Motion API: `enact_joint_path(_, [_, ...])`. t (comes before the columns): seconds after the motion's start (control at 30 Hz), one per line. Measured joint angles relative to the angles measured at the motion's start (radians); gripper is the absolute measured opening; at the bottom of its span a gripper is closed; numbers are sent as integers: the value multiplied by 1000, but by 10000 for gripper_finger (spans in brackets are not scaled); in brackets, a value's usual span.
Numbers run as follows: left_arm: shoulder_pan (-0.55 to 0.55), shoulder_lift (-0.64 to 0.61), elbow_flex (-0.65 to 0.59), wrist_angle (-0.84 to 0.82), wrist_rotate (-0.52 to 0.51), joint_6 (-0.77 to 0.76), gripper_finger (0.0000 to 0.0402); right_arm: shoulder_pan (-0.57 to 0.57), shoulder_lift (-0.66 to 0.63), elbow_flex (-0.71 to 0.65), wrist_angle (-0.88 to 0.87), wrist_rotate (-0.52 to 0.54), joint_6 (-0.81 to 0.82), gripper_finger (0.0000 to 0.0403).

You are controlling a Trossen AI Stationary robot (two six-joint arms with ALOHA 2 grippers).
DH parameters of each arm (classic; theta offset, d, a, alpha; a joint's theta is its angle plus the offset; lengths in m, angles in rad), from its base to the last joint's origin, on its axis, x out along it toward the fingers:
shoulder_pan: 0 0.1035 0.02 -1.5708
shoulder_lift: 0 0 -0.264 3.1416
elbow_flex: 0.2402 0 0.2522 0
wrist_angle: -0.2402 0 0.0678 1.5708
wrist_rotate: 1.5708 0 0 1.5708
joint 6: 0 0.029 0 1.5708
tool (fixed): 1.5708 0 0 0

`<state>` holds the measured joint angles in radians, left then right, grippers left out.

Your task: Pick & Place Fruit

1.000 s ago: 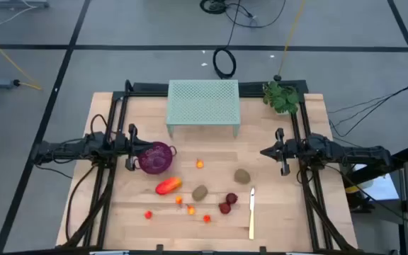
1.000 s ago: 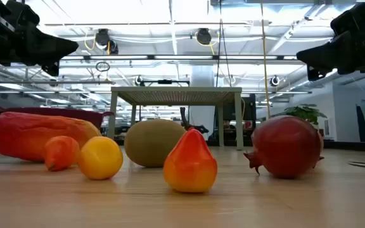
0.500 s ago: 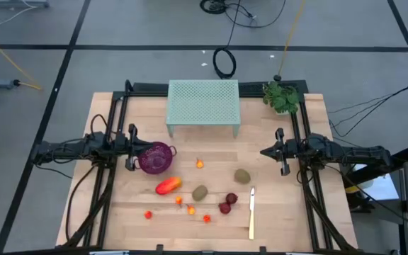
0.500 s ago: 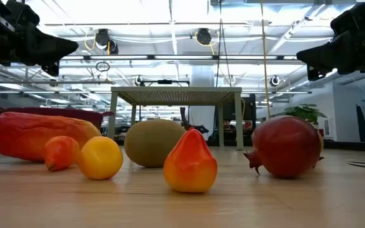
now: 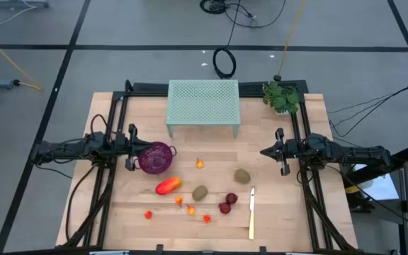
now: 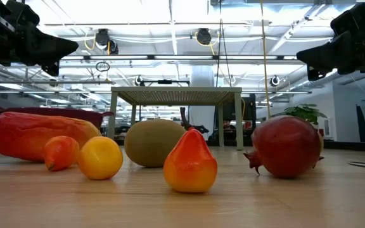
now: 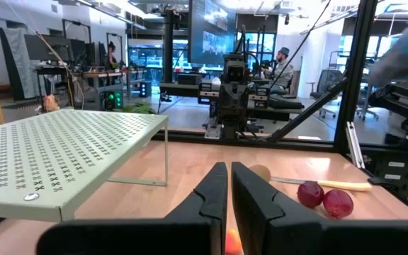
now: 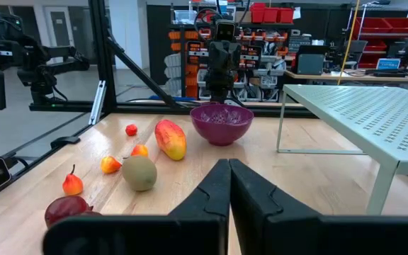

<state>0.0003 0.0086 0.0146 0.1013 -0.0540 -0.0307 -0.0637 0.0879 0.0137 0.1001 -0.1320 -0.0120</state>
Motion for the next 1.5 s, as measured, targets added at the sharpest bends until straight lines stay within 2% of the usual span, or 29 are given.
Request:
enact_joint_path(0.77, [0, 0, 0, 0, 0, 0, 21, 0, 0, 0, 22, 0, -3, 0])
enact_joint_path(1.03, [0, 0, 0, 0, 0, 0, 21, 0, 0, 0, 176, 5, 93, 0])
enact_joint_path(1.2, [0, 0, 0, 3, -28, 42, 21, 0, 0, 0, 299, 74, 188, 0])
enact_joint_path(1.37, [0, 0, 0, 103, -79, 127, 21, 0, 0, 0, 314, 108, 182, 0])
enact_joint_path(1.5, [0, 0, 0, 303, -81, 135, 21, 0, 0, 0, 315, 107, 145, 0])
